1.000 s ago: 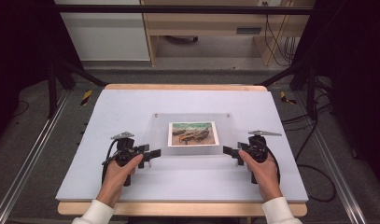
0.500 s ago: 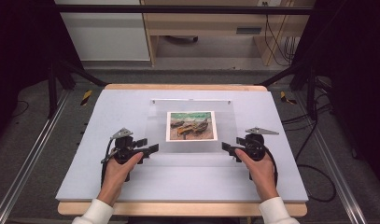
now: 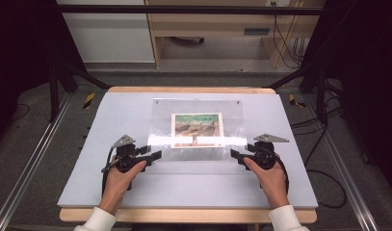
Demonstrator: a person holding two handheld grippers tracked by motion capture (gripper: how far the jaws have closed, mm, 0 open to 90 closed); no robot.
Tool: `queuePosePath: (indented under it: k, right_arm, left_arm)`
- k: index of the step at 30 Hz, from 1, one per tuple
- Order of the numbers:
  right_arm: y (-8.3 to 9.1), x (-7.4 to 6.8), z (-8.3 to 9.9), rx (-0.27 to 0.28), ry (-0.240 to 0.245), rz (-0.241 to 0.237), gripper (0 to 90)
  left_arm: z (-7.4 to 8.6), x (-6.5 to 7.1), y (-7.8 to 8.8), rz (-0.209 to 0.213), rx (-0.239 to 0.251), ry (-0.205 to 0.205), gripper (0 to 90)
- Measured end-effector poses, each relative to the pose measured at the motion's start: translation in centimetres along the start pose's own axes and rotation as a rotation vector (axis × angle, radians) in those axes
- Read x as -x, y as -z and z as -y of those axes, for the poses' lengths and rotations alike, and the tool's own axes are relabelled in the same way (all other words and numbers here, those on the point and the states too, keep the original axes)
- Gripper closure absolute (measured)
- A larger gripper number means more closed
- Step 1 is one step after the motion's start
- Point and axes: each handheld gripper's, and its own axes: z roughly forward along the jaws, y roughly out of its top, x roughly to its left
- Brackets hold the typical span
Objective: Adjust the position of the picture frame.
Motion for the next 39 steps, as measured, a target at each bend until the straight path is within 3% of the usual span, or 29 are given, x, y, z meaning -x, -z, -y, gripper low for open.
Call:
queuePosePath:
  k: [21, 39]
  right_arm:
    - [1.5, -0.7, 0.8, 0.011, 0.058, 0.03, 38.5]
    - [2.6, -1.4, 1.6, 0.016, 0.099, 0.059, 46.4]
  left_arm:
    - [0.5, 1.0, 1.2, -0.029, -0.019, -0.058, 44.2]
    - [1.0, 1.3, 2.1, -0.035, -0.035, -0.071, 52.7]
